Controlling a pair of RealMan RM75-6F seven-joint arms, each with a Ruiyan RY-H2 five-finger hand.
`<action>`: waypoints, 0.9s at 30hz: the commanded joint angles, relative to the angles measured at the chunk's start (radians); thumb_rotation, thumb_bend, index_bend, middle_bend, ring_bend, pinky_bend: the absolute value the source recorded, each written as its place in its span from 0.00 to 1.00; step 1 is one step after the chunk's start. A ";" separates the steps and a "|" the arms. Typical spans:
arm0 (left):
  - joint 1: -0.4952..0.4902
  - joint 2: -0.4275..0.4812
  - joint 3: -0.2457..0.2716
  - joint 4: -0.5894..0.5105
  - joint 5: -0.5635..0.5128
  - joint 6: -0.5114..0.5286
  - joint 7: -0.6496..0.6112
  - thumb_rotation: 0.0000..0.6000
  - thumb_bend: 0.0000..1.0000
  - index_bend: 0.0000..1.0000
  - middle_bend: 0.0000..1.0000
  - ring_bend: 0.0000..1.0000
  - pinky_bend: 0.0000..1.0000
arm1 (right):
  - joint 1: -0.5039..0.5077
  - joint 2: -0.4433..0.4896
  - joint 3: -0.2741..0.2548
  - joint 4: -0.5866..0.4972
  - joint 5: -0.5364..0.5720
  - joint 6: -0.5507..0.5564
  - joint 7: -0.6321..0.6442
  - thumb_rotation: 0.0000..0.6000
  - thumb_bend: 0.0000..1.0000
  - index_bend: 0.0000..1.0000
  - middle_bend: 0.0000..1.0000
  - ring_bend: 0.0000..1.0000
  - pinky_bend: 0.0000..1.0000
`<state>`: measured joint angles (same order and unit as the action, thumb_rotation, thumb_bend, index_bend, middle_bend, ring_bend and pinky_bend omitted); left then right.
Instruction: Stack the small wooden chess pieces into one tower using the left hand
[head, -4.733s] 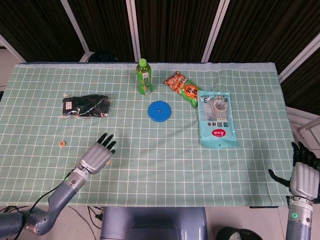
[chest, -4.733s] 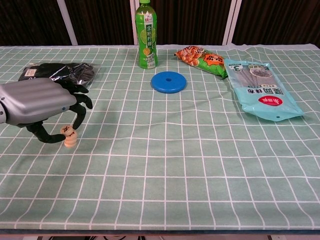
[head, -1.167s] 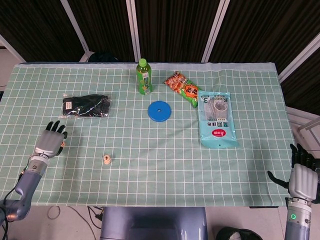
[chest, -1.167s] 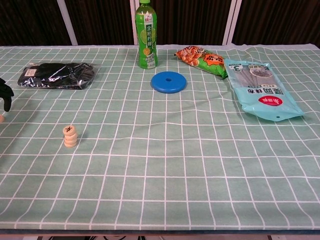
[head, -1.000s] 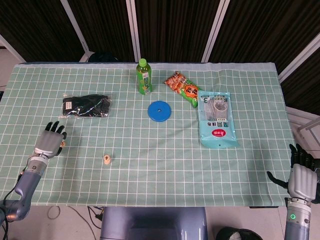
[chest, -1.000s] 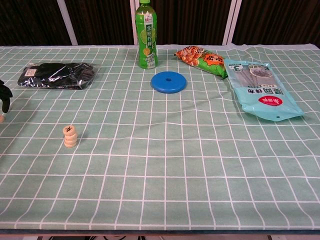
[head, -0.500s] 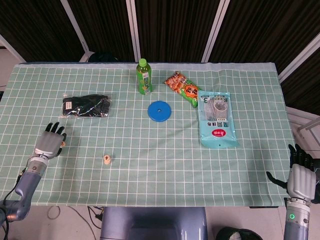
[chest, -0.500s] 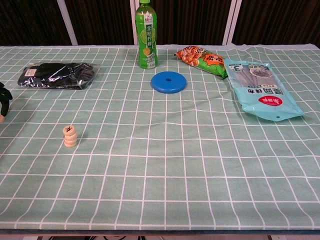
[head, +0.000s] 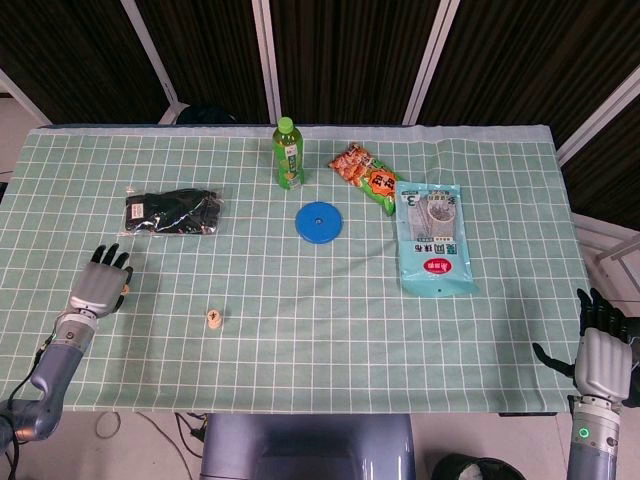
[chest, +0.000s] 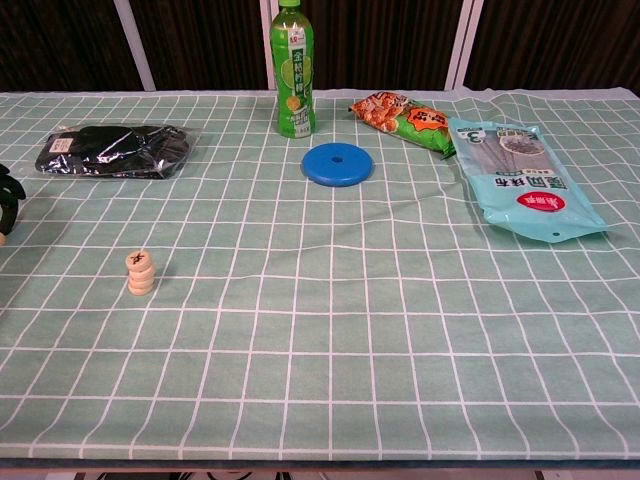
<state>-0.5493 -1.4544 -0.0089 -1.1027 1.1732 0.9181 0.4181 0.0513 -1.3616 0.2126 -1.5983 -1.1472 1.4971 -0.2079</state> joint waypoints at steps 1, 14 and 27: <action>0.001 -0.002 -0.002 0.003 -0.002 -0.003 0.001 1.00 0.31 0.48 0.16 0.00 0.10 | 0.000 0.000 0.000 -0.001 0.002 -0.002 0.000 1.00 0.25 0.06 0.00 0.02 0.00; 0.000 0.038 -0.028 -0.066 0.021 0.036 -0.005 1.00 0.34 0.50 0.16 0.00 0.10 | -0.002 0.002 0.001 -0.005 0.002 0.002 0.002 1.00 0.25 0.06 0.00 0.02 0.00; -0.039 0.162 -0.067 -0.394 0.044 0.076 0.092 1.00 0.34 0.51 0.17 0.00 0.10 | -0.006 0.009 0.003 -0.011 0.002 0.002 0.011 1.00 0.25 0.06 0.00 0.02 0.00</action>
<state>-0.5751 -1.3194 -0.0701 -1.4383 1.2165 0.9950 0.4749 0.0460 -1.3530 0.2157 -1.6090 -1.1449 1.4993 -0.1967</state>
